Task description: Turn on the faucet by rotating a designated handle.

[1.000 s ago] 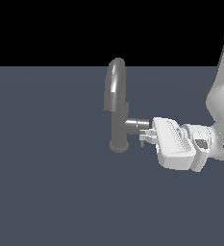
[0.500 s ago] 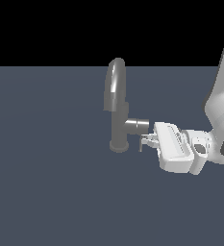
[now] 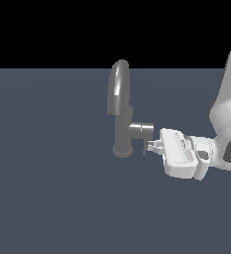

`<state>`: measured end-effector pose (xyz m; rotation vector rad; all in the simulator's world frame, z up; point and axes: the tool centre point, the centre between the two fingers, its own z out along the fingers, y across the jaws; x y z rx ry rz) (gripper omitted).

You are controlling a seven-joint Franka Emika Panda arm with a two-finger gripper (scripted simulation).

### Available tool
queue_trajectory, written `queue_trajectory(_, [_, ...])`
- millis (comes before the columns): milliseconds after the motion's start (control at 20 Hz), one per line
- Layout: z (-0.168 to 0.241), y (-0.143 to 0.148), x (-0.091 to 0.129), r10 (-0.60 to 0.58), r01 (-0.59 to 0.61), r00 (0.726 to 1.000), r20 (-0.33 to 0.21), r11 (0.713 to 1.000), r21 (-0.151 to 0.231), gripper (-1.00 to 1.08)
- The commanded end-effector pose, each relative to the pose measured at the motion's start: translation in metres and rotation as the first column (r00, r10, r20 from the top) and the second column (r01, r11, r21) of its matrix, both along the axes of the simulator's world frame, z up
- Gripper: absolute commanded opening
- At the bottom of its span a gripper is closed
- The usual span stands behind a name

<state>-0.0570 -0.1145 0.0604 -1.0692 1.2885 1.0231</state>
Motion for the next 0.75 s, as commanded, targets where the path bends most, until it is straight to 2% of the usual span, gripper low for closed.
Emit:
queue_trajectory(0, [-0.007,0.004,0.005,0.005,-0.005,1.000,-0.010,1.000,0.004,-1.00])
queue_trajectory(700, [-0.027,0.007,0.038,0.017,-0.017,0.999,-0.031,1.000,0.013,-1.00])
